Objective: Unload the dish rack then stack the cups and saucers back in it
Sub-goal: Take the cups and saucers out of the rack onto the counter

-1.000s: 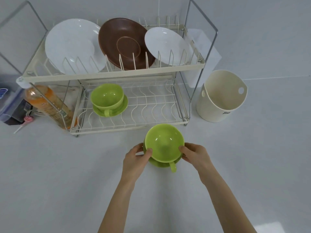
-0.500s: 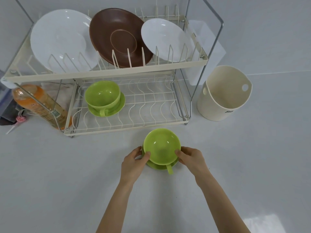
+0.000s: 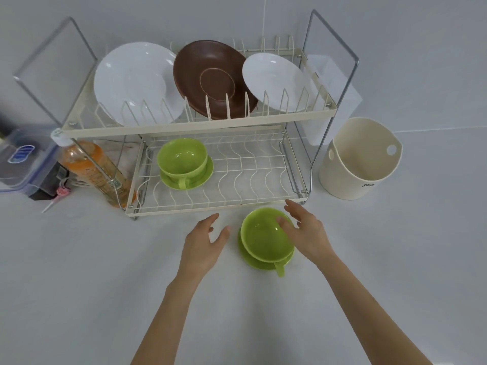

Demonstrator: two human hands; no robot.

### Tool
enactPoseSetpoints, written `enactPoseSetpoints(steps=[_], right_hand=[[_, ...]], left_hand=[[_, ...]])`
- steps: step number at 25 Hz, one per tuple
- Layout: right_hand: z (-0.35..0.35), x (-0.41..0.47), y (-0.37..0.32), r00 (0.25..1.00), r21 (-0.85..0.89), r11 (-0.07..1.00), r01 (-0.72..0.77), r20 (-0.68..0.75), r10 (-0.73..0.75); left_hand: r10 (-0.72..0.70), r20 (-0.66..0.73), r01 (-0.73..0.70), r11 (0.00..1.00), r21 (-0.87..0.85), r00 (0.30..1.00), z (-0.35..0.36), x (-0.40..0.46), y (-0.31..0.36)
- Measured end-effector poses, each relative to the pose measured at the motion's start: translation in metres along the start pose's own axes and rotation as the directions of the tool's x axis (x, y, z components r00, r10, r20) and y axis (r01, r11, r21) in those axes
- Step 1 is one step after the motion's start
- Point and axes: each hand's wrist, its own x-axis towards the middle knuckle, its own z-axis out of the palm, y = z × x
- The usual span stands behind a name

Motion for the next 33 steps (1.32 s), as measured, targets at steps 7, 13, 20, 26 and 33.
enactPoseSetpoints(steps=[7,13,20,26,33], right_hand=[[0.044,0.027,-0.064,0.99,0.035,0.996,0.078,0.113,-0.081],[0.09,0.078,-0.106,0.974,0.182,0.977,-0.114,0.213,0.074],[0.12,0.12,-0.123,0.967,0.138,0.973,-0.187,0.199,0.157],[0.123,0.13,-0.122,0.969,0.138,0.972,-0.19,0.186,0.163],[0.116,0.112,-0.121,0.97,0.128,0.974,-0.184,0.185,0.159]], left_hand=[[0.054,-0.208,-0.065,0.997,-0.05,0.977,-0.073,0.04,-0.011],[-0.067,-0.213,0.038,0.99,-0.139,0.975,-0.106,0.087,-0.011],[-0.125,-0.084,0.119,0.991,-0.065,0.989,-0.106,0.14,-0.018],[-0.189,-0.011,0.176,0.935,-0.306,0.982,-0.102,0.154,-0.028],[-0.221,-0.086,0.158,0.872,-0.464,0.971,-0.1,0.129,-0.023]])
